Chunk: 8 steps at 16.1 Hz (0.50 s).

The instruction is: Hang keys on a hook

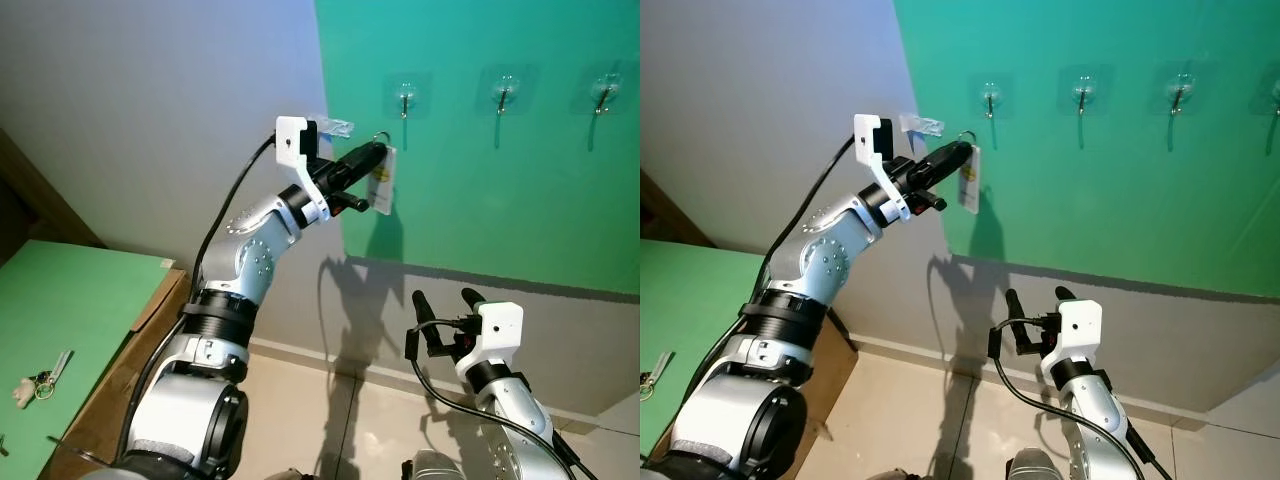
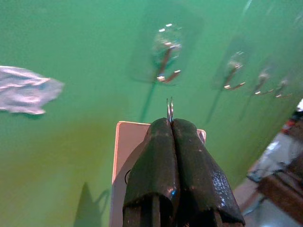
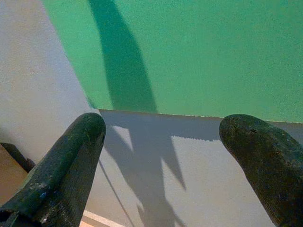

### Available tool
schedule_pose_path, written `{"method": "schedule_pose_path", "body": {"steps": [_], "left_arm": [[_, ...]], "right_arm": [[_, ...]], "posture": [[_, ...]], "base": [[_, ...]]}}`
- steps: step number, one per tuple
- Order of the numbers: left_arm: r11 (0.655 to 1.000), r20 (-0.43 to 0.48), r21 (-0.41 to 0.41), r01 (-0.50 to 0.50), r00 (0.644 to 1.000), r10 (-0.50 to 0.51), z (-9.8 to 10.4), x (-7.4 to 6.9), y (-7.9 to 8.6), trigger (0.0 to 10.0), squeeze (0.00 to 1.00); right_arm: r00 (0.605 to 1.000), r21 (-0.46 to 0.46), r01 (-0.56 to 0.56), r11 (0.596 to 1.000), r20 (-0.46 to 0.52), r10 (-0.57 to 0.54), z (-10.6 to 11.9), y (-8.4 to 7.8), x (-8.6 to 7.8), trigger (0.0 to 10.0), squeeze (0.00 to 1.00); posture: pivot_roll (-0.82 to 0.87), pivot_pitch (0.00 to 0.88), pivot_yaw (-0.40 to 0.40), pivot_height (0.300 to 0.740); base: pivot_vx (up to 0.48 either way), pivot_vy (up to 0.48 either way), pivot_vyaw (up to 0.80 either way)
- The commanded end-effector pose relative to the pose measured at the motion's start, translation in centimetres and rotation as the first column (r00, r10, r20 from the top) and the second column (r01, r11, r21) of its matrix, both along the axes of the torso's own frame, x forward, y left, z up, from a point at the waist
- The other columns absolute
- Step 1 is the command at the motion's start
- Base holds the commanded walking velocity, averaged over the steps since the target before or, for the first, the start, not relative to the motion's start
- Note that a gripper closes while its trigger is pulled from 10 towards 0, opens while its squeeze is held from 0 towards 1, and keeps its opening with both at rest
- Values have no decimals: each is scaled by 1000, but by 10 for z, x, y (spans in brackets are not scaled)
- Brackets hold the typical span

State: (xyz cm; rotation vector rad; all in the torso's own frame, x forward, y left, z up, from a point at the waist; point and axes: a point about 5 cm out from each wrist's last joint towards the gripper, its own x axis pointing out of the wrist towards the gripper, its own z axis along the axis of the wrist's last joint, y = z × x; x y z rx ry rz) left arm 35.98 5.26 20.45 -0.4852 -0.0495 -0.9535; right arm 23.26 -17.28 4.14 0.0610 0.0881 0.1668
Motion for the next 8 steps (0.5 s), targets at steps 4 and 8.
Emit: {"method": "schedule_pose_path", "body": {"steps": [4,8], "left_arm": [[995,6,-27,91,996,-91,8,-1,-12,0,0],[996,20,-16,88,996,-87,14,4,-12,0,0]], "right_arm": [[1000,5,-2,1000,-31,2,-9,1,-6,10000,0],[999,5,-3,1000,-34,3,-11,2,-5,10000,0]], "posture": [[-322,0,191,713],[-329,0,190,713]], "base": [[0,0,0],[0,0,0]]}}
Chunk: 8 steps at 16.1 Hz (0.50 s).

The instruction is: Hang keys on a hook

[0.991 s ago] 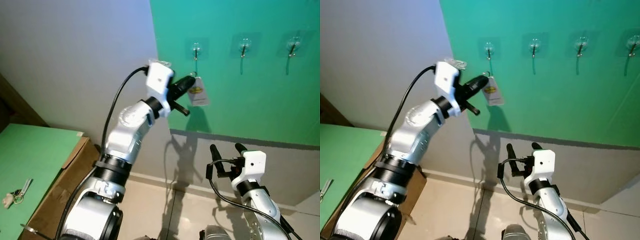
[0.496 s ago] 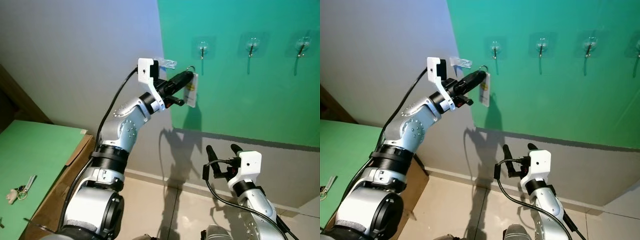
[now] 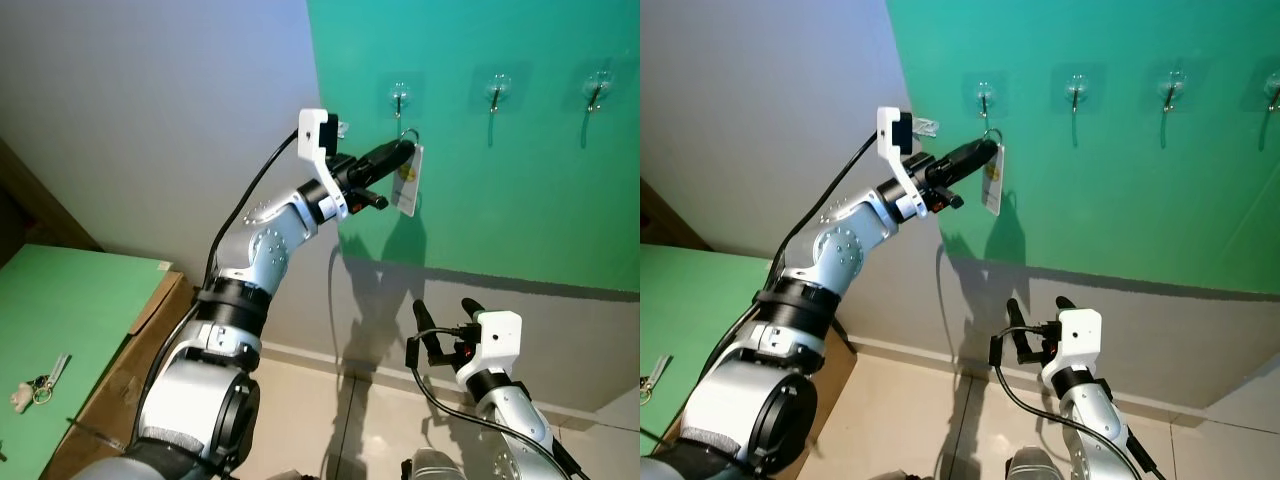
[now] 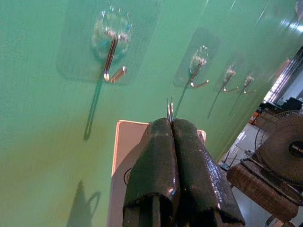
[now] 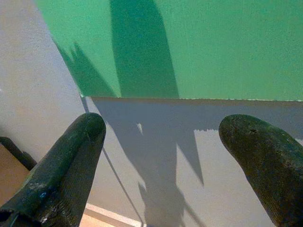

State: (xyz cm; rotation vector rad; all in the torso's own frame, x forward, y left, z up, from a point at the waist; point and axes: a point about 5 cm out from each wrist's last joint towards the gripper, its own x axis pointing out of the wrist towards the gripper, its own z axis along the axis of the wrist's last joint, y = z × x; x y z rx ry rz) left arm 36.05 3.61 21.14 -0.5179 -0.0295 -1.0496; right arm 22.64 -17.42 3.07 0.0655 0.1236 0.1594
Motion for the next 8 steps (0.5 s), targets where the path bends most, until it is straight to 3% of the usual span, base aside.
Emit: {"method": "schedule_pose_path", "body": {"steps": [1,6,8], "left_arm": [[1000,32,4,-17,999,17,9,4,5,0,0],[999,17,12,-43,999,42,4,8,6,0,0],[997,24,-8,-76,997,77,11,12,7,0,0]], "right_arm": [[1000,4,-8,1000,2,8,-1,4,1,10000,0],[1000,8,-16,1000,7,16,1,7,-1,10000,0],[1000,7,-16,1000,9,16,2,6,-2,10000,0]], "posture": [[-329,0,190,713],[-329,0,187,713],[-330,0,185,713]], "base": [[0,0,0],[0,0,0],[0,0,0]]}}
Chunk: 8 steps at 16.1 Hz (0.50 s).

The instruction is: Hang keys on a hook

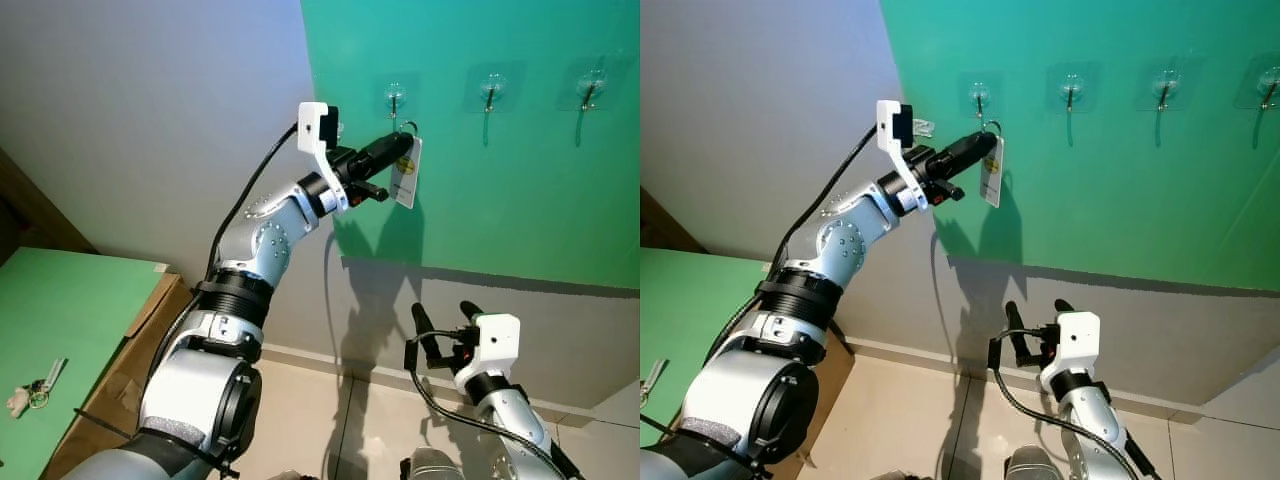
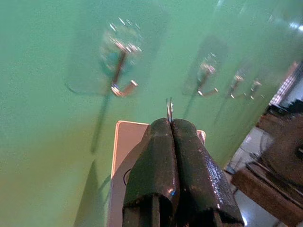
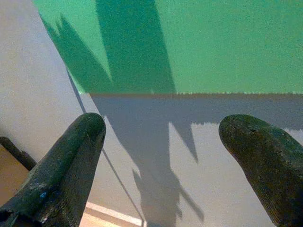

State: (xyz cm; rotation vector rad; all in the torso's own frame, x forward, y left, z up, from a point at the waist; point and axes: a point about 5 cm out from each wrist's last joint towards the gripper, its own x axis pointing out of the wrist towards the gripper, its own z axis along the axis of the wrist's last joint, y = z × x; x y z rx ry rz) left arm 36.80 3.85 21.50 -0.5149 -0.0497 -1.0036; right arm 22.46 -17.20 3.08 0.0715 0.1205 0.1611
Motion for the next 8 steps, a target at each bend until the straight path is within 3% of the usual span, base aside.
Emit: {"method": "schedule_pose_path", "body": {"steps": [1,8], "left_arm": [[999,31,-23,-43,999,44,14,6,8,0,0],[991,-7,-67,-113,994,113,18,18,23,0,0]], "right_arm": [[1000,0,-16,1000,6,16,2,4,0,10000,0],[1000,-5,-25,1000,3,25,6,5,0,10000,0]], "posture": [[-329,0,184,713],[-329,0,174,713]], "base": [[0,0,0],[0,0,0]]}}
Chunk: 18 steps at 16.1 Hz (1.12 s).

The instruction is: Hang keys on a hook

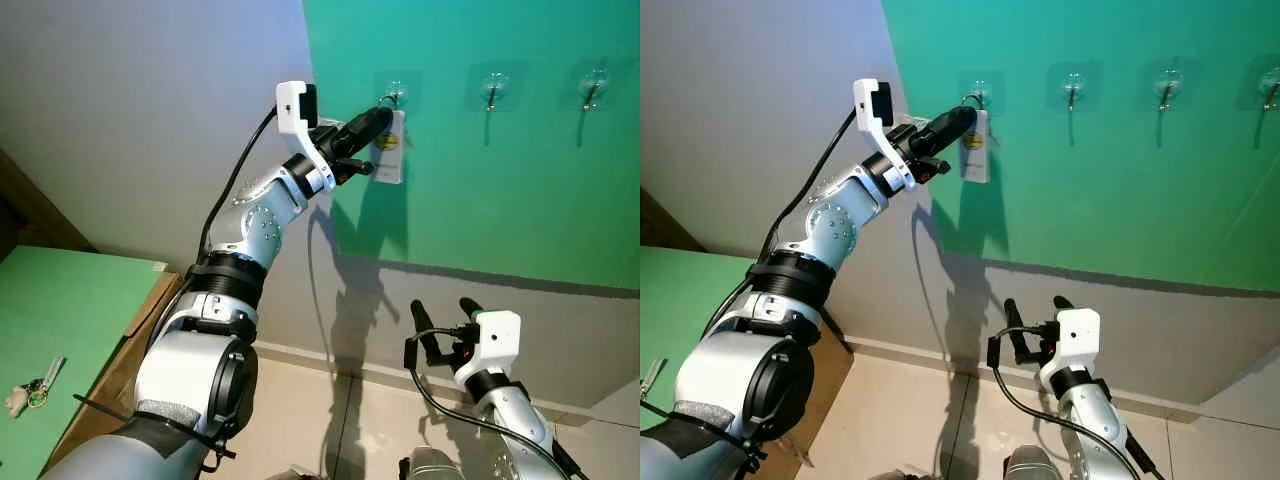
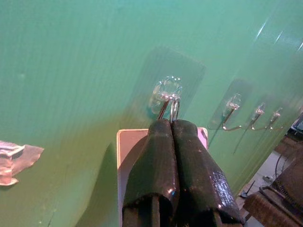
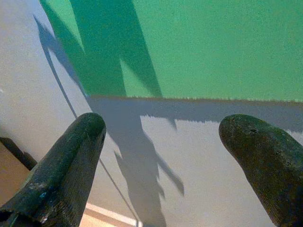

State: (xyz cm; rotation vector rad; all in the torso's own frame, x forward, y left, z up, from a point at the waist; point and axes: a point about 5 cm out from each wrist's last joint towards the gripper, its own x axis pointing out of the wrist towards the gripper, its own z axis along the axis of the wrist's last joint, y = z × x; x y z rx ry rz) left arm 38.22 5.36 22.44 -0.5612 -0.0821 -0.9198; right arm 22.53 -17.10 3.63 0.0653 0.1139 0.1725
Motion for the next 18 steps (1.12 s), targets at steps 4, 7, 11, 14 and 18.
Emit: {"method": "schedule_pose_path", "body": {"steps": [4,7,11,14,18], "left_arm": [[995,-82,-90,-31,996,24,2,8,7,0,0],[990,-199,-134,-44,980,17,-6,11,5,0,0],[992,-223,-128,-21,975,-8,-12,8,1,0,0],[993,-233,-114,1,972,-28,-17,6,-2,0,0],[996,-284,-87,-1,959,-24,-28,5,-4,0,0]], "right_arm": [[1000,2,-17,1000,-10,17,1,6,-2,10000,0],[1000,6,-17,1000,-15,17,2,6,-3,10000,0],[1000,8,-18,1000,-22,18,1,7,-5,10000,0],[999,8,-20,1000,-27,21,1,7,-5,10000,0],[999,8,-23,1000,-30,24,0,7,-5,10000,0]], "posture": [[-331,0,175,713],[-330,1,177,713],[-331,4,179,713],[-328,5,177,713],[-328,6,176,713]], "base": [[0,0,0],[0,0,0],[0,0,0],[0,0,0],[0,0,0]]}}
